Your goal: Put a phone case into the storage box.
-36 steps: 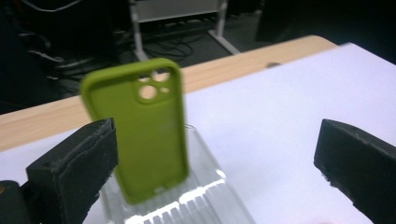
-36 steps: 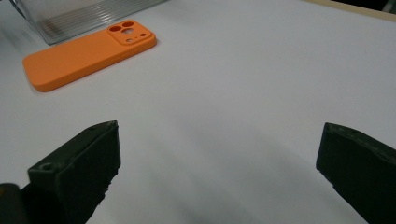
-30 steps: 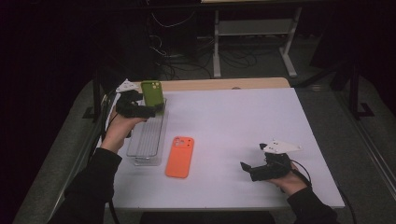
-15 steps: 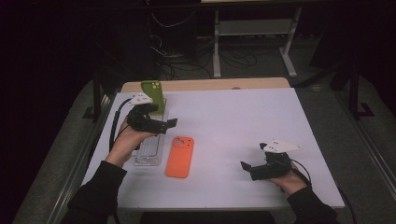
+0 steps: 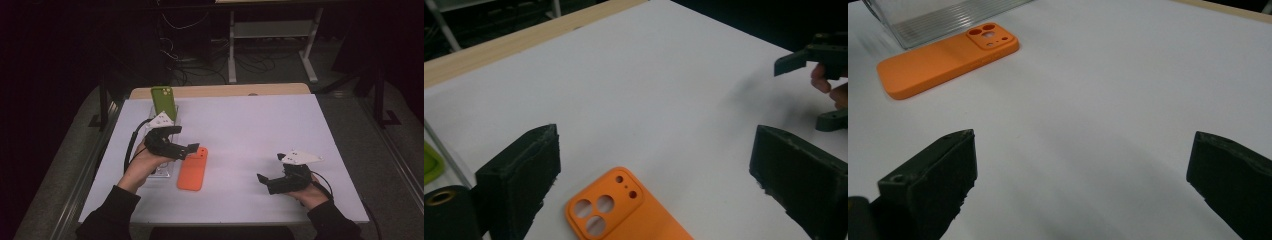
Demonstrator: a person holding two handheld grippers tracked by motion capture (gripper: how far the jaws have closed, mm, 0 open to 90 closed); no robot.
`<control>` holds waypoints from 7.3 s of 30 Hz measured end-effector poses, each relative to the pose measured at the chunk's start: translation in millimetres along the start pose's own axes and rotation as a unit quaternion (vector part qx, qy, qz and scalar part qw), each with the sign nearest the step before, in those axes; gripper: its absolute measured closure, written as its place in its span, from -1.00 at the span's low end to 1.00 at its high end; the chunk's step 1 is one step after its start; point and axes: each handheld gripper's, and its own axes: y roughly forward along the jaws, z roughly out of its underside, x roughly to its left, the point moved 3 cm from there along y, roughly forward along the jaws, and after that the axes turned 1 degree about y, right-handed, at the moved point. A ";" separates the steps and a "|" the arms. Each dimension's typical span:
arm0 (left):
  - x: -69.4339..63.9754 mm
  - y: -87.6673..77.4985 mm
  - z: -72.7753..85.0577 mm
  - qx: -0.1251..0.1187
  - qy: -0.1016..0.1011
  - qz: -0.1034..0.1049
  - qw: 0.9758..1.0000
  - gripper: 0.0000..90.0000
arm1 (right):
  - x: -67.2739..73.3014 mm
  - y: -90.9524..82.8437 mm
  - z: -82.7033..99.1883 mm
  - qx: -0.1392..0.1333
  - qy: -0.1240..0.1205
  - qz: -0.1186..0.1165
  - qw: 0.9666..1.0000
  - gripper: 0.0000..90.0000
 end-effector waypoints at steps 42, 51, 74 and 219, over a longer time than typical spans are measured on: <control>34.5 -34.8 38.8 -0.013 0.010 -0.033 0.999 -1.00 | 78.1 84.1 -51.9 0.061 -0.050 -0.135 0.988 0.89; 55.3 -37.5 40.2 -0.017 -0.013 -0.077 0.997 -1.00 | 111.0 124.4 -70.3 0.068 -0.080 -0.171 0.980 0.96; 59.0 -34.1 38.7 -0.015 -0.014 -0.091 0.996 -1.00 | 169.1 175.0 -80.7 0.104 -0.158 -0.219 0.957 0.96; -1.2 -30.4 56.5 -0.042 0.033 0.041 0.998 -1.00 | 44.7 81.0 -77.0 0.088 0.039 0.016 0.995 -1.00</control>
